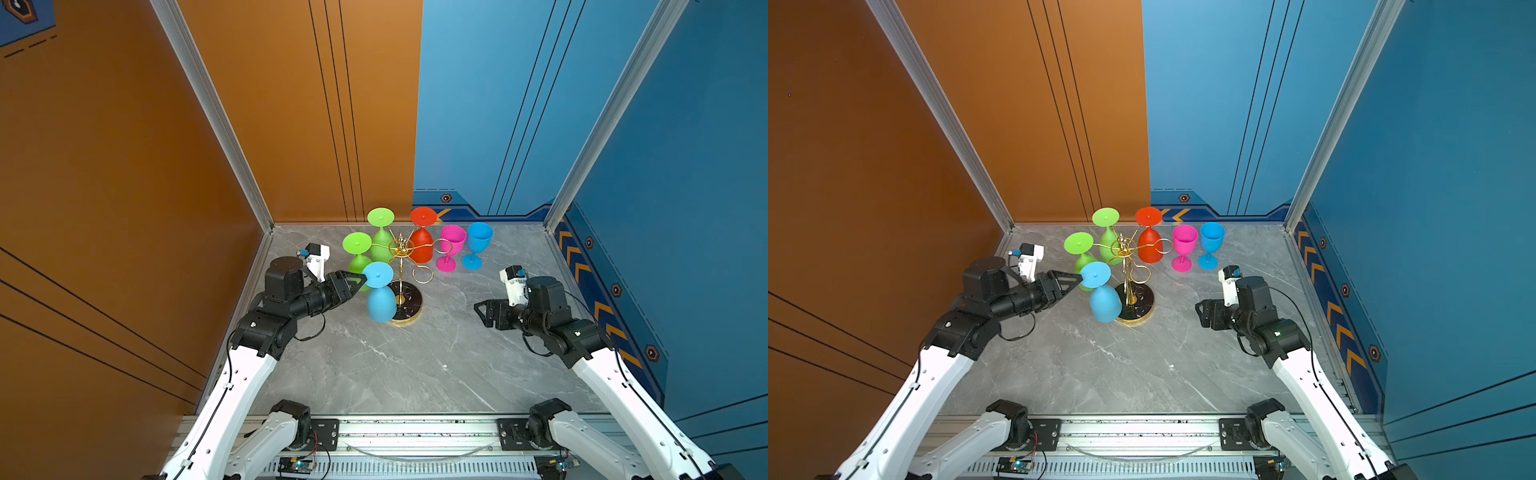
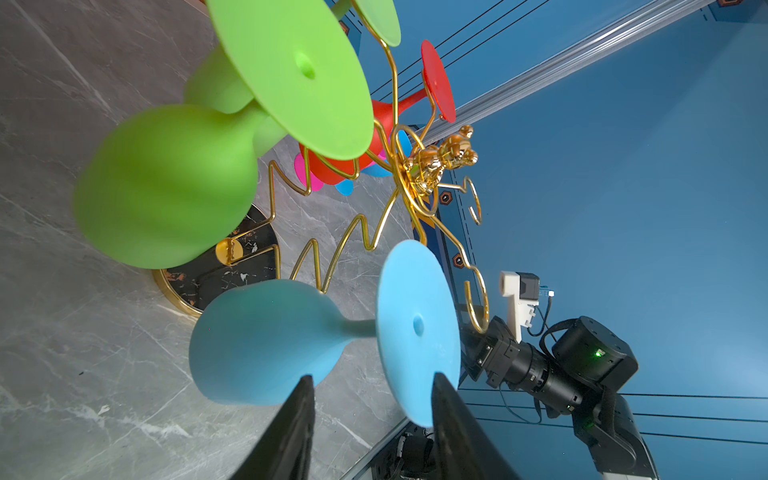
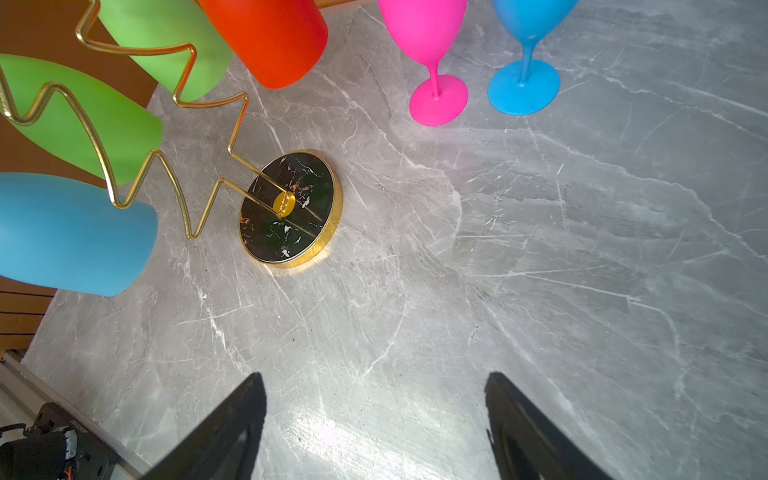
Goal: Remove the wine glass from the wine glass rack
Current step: 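Reach the left gripper to the foot of the hanging cyan glass nearest the robot, then close the left gripper on the cyan glass foot and lift it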
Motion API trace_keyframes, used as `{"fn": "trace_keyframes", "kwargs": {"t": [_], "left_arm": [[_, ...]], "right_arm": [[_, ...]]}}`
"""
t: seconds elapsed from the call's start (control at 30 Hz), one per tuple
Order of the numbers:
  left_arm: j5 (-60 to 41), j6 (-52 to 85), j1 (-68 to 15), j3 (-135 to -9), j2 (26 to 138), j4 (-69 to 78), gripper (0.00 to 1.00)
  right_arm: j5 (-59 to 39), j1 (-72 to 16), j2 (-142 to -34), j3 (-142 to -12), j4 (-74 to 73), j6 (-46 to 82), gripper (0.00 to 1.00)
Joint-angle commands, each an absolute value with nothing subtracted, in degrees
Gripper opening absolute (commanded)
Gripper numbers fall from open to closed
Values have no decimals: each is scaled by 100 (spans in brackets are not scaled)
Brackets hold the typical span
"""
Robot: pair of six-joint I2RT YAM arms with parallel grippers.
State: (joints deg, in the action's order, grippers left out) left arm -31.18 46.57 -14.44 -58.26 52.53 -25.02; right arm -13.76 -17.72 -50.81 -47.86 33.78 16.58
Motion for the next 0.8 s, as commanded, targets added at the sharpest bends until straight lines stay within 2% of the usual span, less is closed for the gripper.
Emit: {"fn": "trace_keyframes", "kwargs": {"t": [0.0, 0.77], "left_arm": [[-3269, 4714, -1501, -5837, 5328, -2308, 45], [-3253, 4887, -1570, -5844, 5590, -2019, 22]], "right_arm": [[-1368, -1811, -4983, -4697, 3243, 1728, 84], [-1344, -1813, -4834, -4632, 3227, 1733, 84]]}}
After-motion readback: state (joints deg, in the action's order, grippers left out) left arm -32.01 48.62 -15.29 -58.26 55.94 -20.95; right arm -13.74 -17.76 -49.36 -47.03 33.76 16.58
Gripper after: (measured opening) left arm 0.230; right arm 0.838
